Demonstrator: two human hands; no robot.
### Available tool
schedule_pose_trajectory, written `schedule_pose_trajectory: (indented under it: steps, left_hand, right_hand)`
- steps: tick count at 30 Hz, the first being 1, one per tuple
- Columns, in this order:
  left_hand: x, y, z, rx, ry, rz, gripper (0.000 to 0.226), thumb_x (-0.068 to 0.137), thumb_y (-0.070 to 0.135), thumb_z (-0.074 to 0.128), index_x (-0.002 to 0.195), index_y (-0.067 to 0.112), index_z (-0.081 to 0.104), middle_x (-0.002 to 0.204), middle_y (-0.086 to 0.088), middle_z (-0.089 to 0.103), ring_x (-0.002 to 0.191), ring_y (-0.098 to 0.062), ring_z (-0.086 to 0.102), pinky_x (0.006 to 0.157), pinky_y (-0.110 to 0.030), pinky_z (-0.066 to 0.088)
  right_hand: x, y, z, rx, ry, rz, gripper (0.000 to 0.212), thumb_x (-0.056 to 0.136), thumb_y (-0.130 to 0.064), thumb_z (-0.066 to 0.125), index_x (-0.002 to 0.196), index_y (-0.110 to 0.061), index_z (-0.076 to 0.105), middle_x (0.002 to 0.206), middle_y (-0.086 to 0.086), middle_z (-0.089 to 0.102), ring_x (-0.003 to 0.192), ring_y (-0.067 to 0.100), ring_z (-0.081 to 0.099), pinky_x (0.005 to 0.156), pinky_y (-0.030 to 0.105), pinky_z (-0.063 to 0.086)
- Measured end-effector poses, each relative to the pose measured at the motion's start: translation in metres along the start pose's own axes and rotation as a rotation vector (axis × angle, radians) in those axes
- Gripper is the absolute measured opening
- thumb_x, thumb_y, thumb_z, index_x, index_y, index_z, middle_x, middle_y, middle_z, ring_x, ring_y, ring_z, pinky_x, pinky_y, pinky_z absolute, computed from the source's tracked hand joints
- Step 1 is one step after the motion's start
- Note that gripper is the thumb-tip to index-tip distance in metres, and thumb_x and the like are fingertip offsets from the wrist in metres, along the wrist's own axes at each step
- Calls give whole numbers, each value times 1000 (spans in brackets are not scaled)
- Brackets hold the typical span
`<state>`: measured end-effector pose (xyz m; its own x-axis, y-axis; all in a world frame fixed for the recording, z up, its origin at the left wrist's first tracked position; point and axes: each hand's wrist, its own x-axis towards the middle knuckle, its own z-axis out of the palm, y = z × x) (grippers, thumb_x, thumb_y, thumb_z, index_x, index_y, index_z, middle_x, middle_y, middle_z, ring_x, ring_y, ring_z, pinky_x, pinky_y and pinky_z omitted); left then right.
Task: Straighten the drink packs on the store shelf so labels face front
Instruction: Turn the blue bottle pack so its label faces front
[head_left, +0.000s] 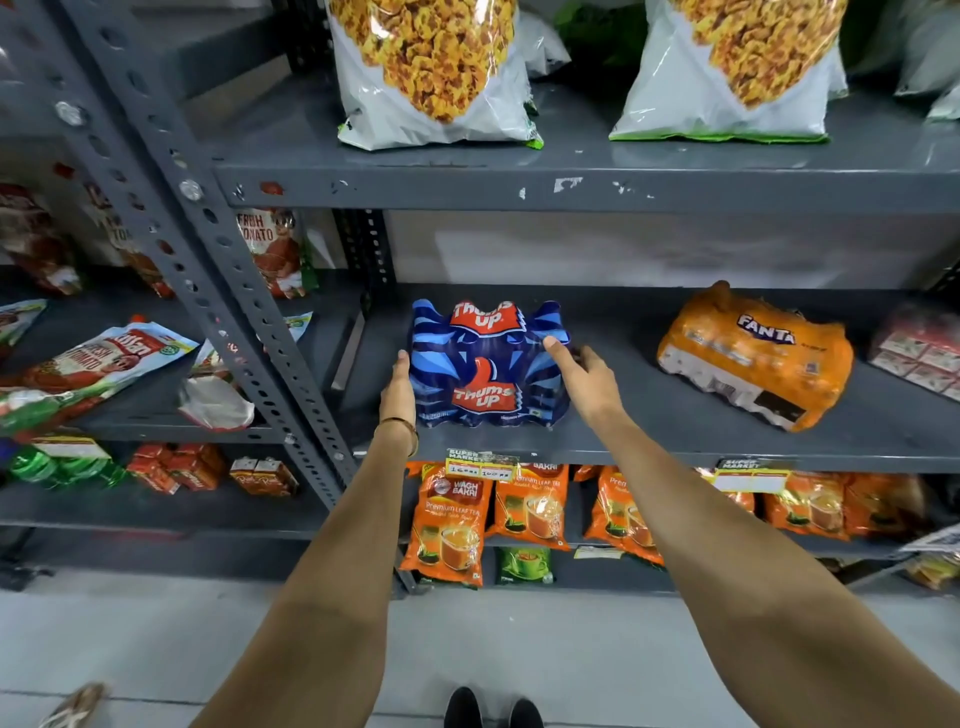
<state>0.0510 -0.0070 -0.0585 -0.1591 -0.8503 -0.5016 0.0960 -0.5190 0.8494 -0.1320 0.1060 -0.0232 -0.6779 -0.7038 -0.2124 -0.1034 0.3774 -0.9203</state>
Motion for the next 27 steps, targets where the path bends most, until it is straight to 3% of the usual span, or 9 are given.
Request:
schedule_pose_trajectory:
  steps: [7,13,16,18,21,24,27]
  left_hand:
    - [-17,-4,-3,19,-13,39,60,91,57,39,132,14,47,132,-12,58,100,-23,58,86,-35,47]
    - [-17,-6,-3,17,13,18,62,91,57,38,135,14,46,134,-11,57,114,-27,58,86,-36,47]
    - [-18,-4,1,45,81,27,65,89,58,40,133,11,48,132,-13,57,115,-31,58,94,-40,48]
    - [-22,4,7,140,221,133,64,89,57,39,127,7,52,129,-16,58,113,-33,58,98,-44,48]
    - [-36,33,26,389,351,426,62,90,54,37,133,11,50,137,-15,54,123,-33,52,101,-44,43]
    - [-47,66,61,582,344,634,58,93,47,40,139,13,44,145,-12,47,131,-31,46,102,-42,40]
    - [-57,80,100,736,221,731,55,94,45,40,139,13,43,142,-13,49,126,-32,49,99,-39,42]
  right_hand:
    - [-12,0,-3,-4,-26,2,53,89,-55,50,125,-16,50,128,8,62,108,26,65,94,39,54]
    - [-18,1,-7,-29,-27,-13,51,86,-58,51,117,-17,54,124,8,65,106,25,66,94,40,55]
    - [-20,-1,-10,-44,-56,-9,54,88,-57,50,122,-14,54,126,7,64,110,26,64,94,35,53]
    - [-21,-4,-15,-37,-69,-4,60,88,-59,49,127,-13,52,129,7,61,114,26,62,92,33,49]
    - [-16,-8,-28,50,40,9,67,88,-62,44,133,-13,49,136,9,54,124,27,53,97,36,41]
    - [-5,-10,-50,111,191,18,68,90,-63,38,134,-12,48,140,12,51,129,30,47,104,41,35]
    - [5,-10,-74,156,383,40,68,94,-58,34,140,-9,42,144,16,47,133,35,42,110,42,30]
